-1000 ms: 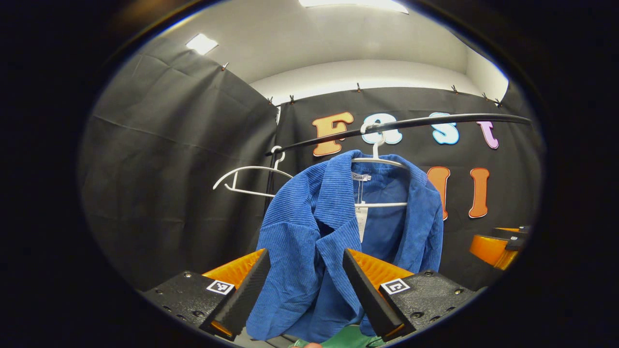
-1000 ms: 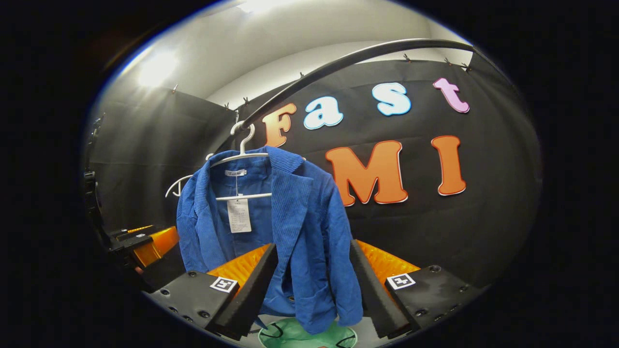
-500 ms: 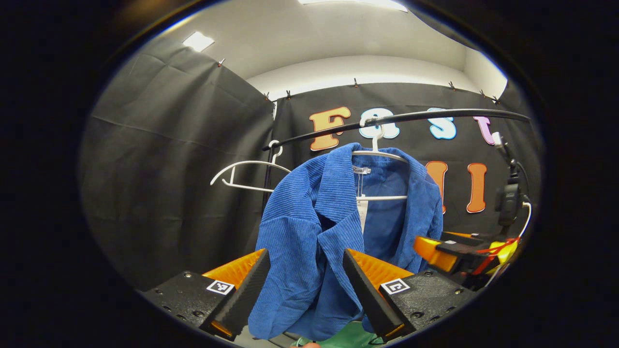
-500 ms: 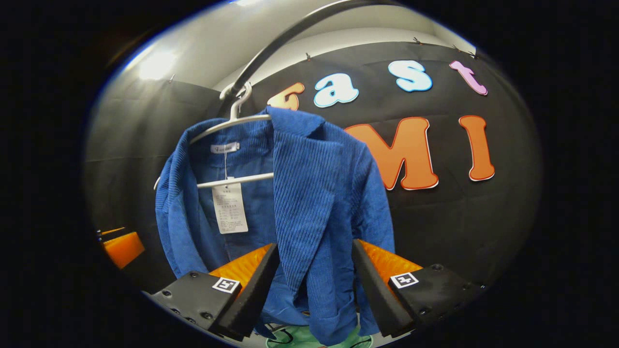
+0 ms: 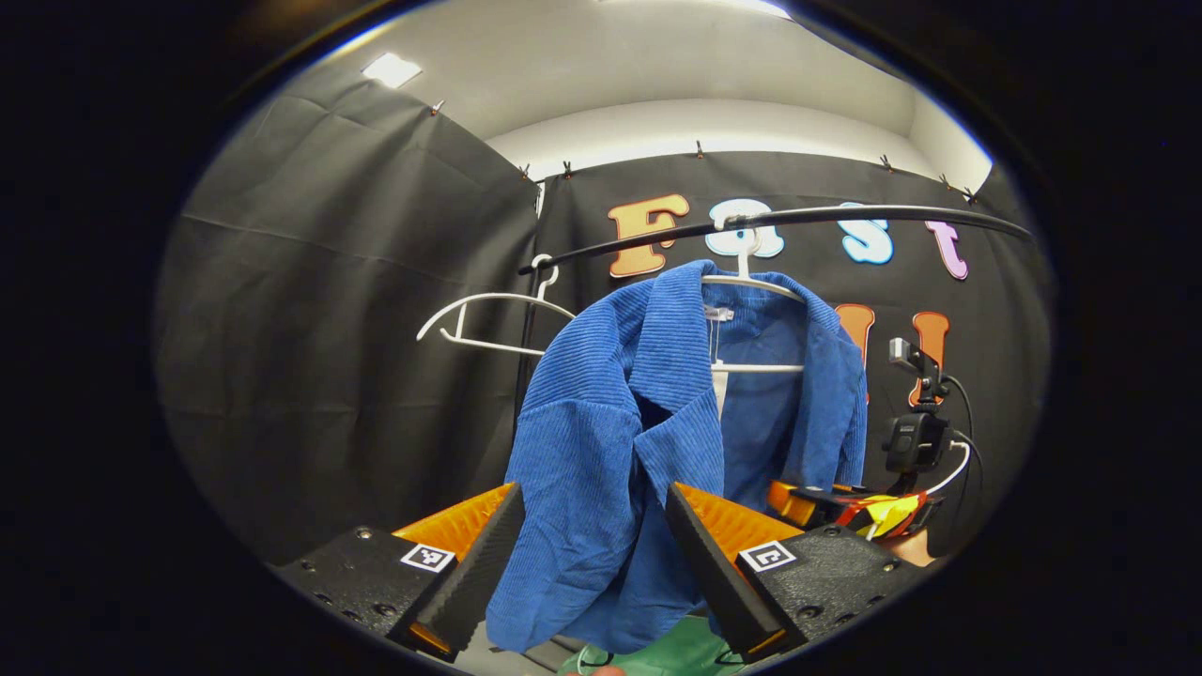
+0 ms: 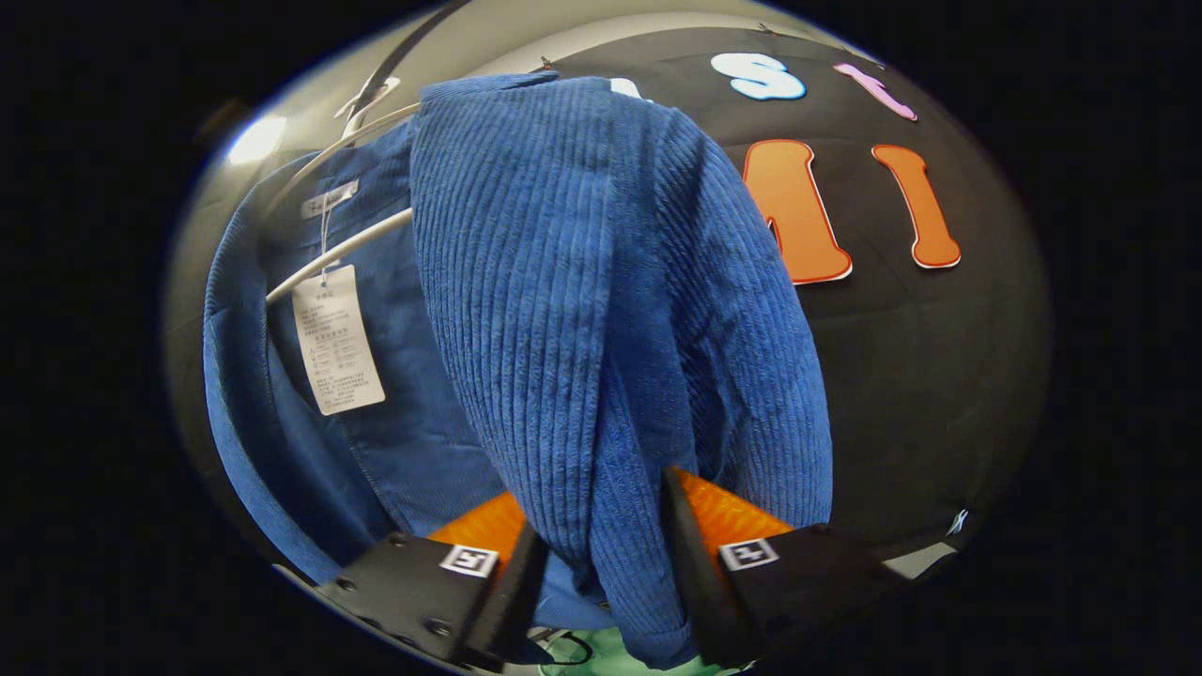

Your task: Grasp the clothes on the hanger with both hands and then place them into the laundry hamper below.

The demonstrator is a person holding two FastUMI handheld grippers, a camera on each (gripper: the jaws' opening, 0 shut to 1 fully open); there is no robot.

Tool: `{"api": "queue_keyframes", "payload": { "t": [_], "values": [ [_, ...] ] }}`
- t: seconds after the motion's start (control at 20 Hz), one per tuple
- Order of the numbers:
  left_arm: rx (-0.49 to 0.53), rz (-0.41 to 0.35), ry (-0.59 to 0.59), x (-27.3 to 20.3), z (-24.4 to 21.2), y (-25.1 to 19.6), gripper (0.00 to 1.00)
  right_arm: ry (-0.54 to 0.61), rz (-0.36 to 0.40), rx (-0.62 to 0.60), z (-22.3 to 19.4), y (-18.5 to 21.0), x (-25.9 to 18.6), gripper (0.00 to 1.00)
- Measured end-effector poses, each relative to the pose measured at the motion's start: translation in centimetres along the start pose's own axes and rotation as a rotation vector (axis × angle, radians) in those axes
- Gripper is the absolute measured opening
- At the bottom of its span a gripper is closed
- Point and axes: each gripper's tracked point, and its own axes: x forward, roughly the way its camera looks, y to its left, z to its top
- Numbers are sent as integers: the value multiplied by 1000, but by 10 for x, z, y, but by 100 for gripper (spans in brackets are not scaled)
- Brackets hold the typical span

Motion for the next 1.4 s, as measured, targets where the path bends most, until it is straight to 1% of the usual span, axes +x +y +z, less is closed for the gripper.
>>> {"api": "queue_keyframes", "payload": {
  "t": [0.05, 0.1, 0.2, 0.25, 0.3, 0.35, 0.45, 0.5, 0.55, 0.6, 0.75, 0.8, 0.85, 0.9, 0.95, 1.05, 1.1, 1.15, 1.25, 1.35, 1.4],
  "values": [
    [-2, -2, 5, 1, -3, -1, 92, 1, -8, -3, 1, -7, -3, 60],
    [-7, -7, 8, 2, -5, -3, 92, -11, -32, -6, 5, -16, -7, 45],
    [-22, -19, 16, 3, -10, -9, 92, -34, -27, -5, 12, -22, -21, 16],
    [-33, -28, 20, 6, -12, -12, 92, -47, -18, -5, 15, -23, -27, 19],
    [-44, -39, 25, 8, -15, -18, 92, -55, -13, -8, 17, -22, -35, 10],
    [-54, -52, 32, 11, -19, -25, 92, -63, -3, -13, 22, -22, -48, 14],
    [-59, -60, 49, 19, -28, -33, 93, -85, 29, -29, 32, -17, -68, 1],
    [-61, -67, 51, 24, -31, -40, 92, -100, 44, -40, 38, -14, -79, 2],
    [-63, -76, 49, 29, -33, -47, 95, -114, 69, -48, 43, -11, -92, 2],
    [-65, -83, 53, 34, -37, -53, 92, -128, 93, -52, 48, -6, -105, 8],
    [-81, -90, 69, 45, -49, -69, 92, -181, 127, -73, 70, -3, -141, 8],
    [-82, -82, 66, 50, -52, -71, 92, -205, 134, -82, 78, -2, -152, 7],
    [-73, -67, 58, 57, -54, -70, 95, -228, 143, -93, 86, 0, -162, 7],
    [-59, -50, 51, 64, -56, -68, 95, -249, 152, -103, 92, 8, -173, 7],
    [-45, -31, 44, 70, -59, -65, 92, -267, 161, -109, 97, 10, -183, 8],
    [-29, -1, 25, 86, -63, -60, 92, -292, 172, -124, 107, 14, -197, 8],
    [-21, 3, 20, 94, -63, -59, 95, -298, 175, -131, 109, 13, -202, 8],
    [-12, 6, 17, 100, -66, -58, 92, -301, 176, -139, 110, 14, -205, 8],
    [14, 16, 14, 109, -69, -52, 90, -305, 172, -150, 109, 15, -207, 8],
    [30, 21, 2, 112, -69, -42, 62, -306, 171, -150, 108, 16, -207, 7],
    [38, 3, -1, 110, -69, -40, 48, -303, 170, -150, 107, 16, -206, 7]
  ]
}}
